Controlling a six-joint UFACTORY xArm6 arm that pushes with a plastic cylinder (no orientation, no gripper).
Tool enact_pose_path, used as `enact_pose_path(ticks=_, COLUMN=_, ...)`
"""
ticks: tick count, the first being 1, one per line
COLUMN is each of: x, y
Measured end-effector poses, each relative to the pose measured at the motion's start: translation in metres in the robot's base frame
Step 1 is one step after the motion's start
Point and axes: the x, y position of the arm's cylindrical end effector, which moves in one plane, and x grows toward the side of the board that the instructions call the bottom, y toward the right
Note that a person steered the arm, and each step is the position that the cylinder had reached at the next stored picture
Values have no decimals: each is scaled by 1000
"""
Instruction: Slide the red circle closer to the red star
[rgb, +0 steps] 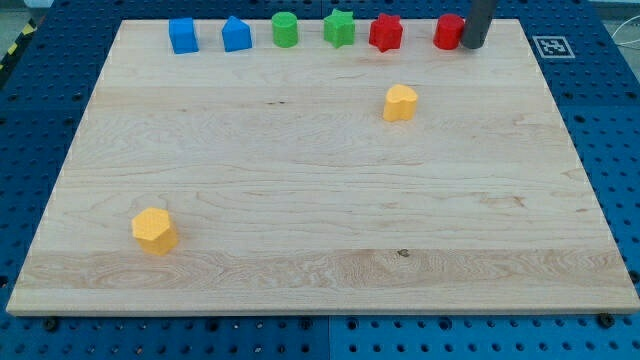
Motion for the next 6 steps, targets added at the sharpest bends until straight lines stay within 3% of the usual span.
enact_pose_path(ticks=6, x=-26, y=-36)
